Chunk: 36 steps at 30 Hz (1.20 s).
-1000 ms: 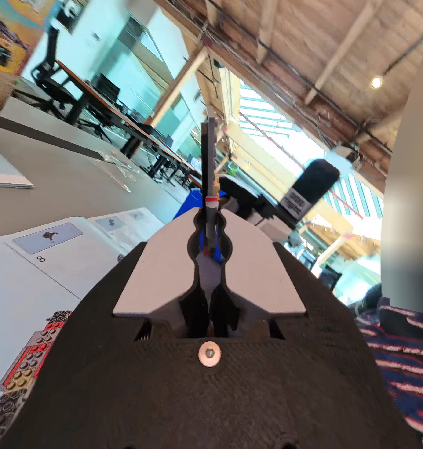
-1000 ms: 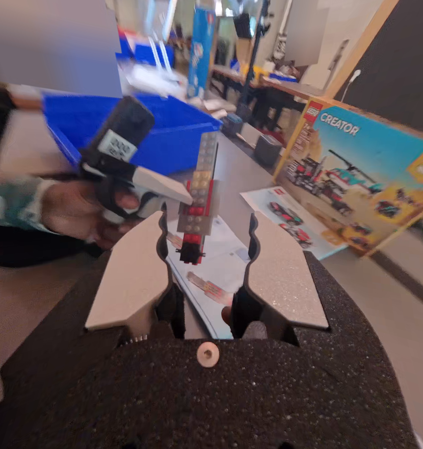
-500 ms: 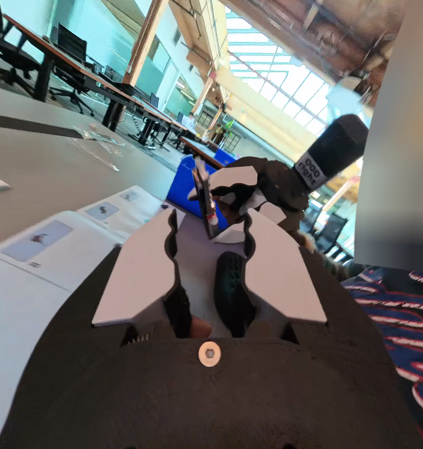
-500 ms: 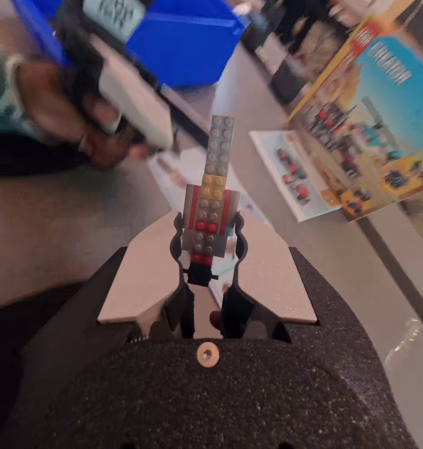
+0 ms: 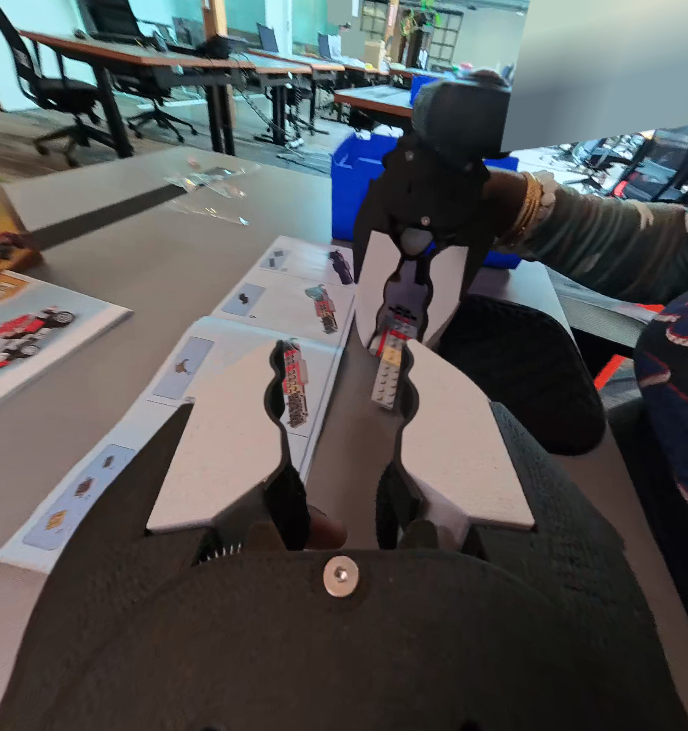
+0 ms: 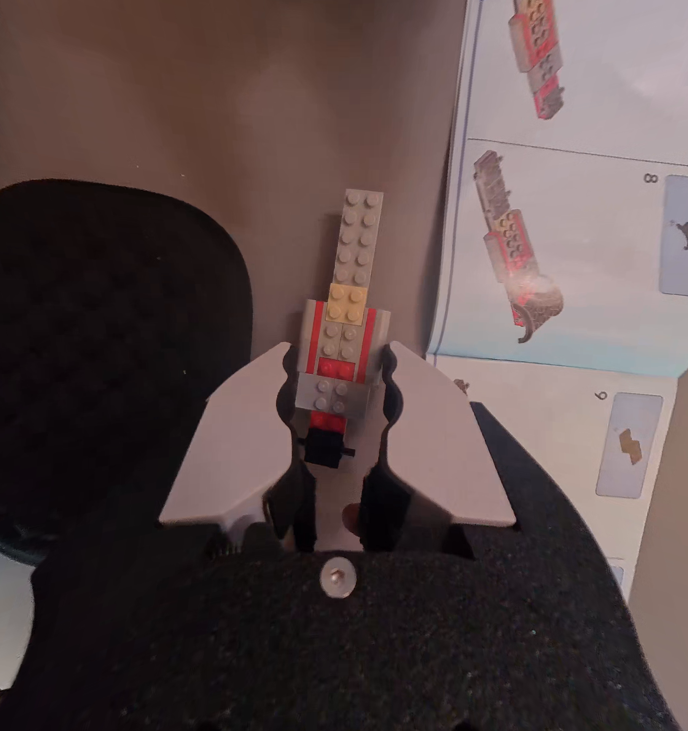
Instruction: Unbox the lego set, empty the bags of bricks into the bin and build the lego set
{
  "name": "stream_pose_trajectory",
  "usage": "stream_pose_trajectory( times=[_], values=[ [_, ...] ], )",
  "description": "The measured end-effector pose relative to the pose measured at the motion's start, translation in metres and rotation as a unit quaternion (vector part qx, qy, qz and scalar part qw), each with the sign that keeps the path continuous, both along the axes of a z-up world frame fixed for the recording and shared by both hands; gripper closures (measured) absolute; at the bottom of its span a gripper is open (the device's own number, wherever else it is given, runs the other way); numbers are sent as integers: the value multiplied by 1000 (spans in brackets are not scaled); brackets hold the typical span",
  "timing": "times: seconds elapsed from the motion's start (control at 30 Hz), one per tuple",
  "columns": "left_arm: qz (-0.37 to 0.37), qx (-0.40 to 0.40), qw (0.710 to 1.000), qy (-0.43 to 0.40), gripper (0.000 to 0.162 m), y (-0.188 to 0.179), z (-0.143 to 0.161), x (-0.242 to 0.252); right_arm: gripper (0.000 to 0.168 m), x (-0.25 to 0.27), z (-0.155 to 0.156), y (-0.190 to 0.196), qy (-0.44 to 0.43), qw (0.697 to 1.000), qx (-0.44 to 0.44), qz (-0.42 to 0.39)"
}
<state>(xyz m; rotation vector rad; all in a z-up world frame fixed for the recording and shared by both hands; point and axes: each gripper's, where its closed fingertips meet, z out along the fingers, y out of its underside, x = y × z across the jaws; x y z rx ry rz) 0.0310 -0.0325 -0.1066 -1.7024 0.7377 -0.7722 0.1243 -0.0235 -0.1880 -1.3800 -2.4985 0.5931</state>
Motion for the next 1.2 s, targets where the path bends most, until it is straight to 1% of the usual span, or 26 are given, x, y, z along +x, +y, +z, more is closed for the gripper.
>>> stream_pose_trajectory(
  times=[0.23, 0.3, 0.4, 0.5, 0.57, 0.63, 0.7, 0.77, 0.8, 0.83, 0.9, 0.93, 1.0, 1.1, 1.17, 1.2],
  values=[
    [-58, -27, 997, 34, 106, -11, -19, 21, 128, 3, -3, -2, 1, 1000, -28, -3],
    [-70, -38, 996, 46, 106, -14, -25, 26, 120, 1, 2, -4, 15, 999, -42, -20],
    [-85, -43, 994, 61, 106, -18, -32, 32, 112, -1, 19, -9, 63, 994, -63, -65],
    [-93, -36, 992, 74, 107, -20, -34, 34, 106, 8, 54, -20, 132, 983, -67, -111],
    [-94, -31, 993, 68, 108, -19, -32, 34, 104, 25, 92, -31, 200, 966, -81, -141],
    [-91, -28, 994, 52, 108, -17, -28, 32, 102, 56, 135, -36, 270, 940, -99, -183],
    [-89, -24, 995, 35, 108, -16, -24, 30, 108, 104, 167, -21, 314, 910, -71, -263],
    [-94, -8, 995, 25, 108, -18, -19, 30, 118, 167, 179, 10, 313, 875, 4, -370],
    [-97, 6, 995, 24, 109, -19, -17, 30, 120, 201, 175, 24, 289, 859, 34, -422],
    [-94, 22, 995, 26, 109, -19, -15, 30, 119, 234, 165, 33, 255, 847, 46, -464],
    [-82, 47, 995, 30, 110, -18, -12, 28, 114, 290, 140, 46, 183, 815, 42, -548],
    [-74, 52, 995, 28, 111, -17, -11, 27, 112, 309, 127, 51, 157, 801, 36, -577],
    [-55, 53, 997, 20, 111, -15, -8, 24, 116, 330, 105, 61, 132, 785, 28, -604],
    [-36, 52, 998, 12, 112, -10, -3, 23, 132, 339, 76, 87, 99, 790, 48, -604],
    [-26, 53, 998, 18, 112, -7, -1, 24, 142, 345, 58, 106, 55, 792, 68, -605],
    [-22, 53, 998, 24, 112, -6, -1, 25, 143, 346, 49, 115, 32, 794, 76, -603]
  ],
)
